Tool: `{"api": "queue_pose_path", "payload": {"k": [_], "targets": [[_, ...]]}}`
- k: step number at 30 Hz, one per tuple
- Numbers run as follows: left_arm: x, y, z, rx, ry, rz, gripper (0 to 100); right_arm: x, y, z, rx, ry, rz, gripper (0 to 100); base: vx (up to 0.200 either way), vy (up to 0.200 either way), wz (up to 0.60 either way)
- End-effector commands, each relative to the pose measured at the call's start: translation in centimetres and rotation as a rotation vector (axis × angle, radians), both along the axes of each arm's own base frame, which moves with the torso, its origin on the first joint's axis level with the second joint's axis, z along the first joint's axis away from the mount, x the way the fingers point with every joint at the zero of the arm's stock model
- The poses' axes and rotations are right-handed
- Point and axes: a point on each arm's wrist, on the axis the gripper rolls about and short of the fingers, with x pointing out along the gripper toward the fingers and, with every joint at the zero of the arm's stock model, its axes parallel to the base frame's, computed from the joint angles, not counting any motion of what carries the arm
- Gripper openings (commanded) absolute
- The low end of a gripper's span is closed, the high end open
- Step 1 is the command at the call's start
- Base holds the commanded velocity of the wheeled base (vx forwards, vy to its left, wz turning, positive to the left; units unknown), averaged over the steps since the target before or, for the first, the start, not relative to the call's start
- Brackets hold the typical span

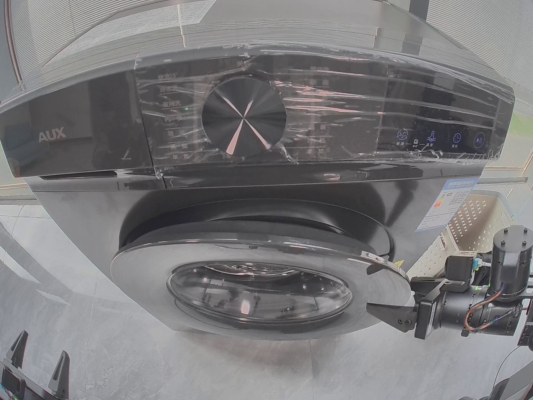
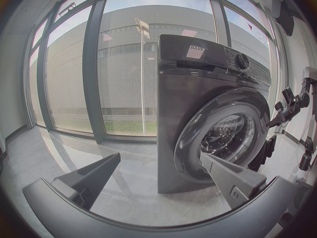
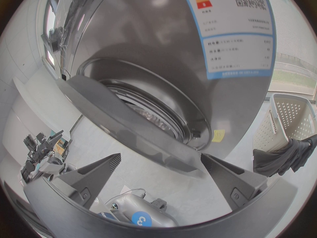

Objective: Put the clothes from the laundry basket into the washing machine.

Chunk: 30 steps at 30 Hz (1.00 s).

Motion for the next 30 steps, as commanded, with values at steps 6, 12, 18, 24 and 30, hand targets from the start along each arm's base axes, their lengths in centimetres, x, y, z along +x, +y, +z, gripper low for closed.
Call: {"api": "queue_pose_path", "payload": {"k": [6, 12, 18, 24, 30], "targets": [[0.0, 0.0, -0.5, 0.0, -0.002, 0.0, 100, 2.5, 1.0, 1.8, 0.04, -0.046, -0.034, 100, -0.167, 0.0, 0.0], [0.0, 0.0, -0.5, 0.0, 0.0, 0.0, 100, 2.6, 1.5, 0.8, 0.013, -0.009, -0.021, 100, -0.033, 0.0, 0.0], [0.0, 0.0, -0.5, 0.0, 0.002, 0.0, 100, 0.8, 0.3, 0.5, 0.012, -0.01, -0.011, 100, 0.0, 0.0, 0.0], [0.0, 0.0, -0.5, 0.0, 0.0, 0.0, 100, 0.0, -0.4, 0.6, 0.023, -0.023, -0.004, 100, 0.0, 0.0, 0.0], [0.0, 0.0, -0.5, 0.001, 0.0, 0.0, 100, 0.8, 0.3, 0.7, 0.01, -0.026, 0.003, 100, -0.167, 0.0, 0.0]]}}
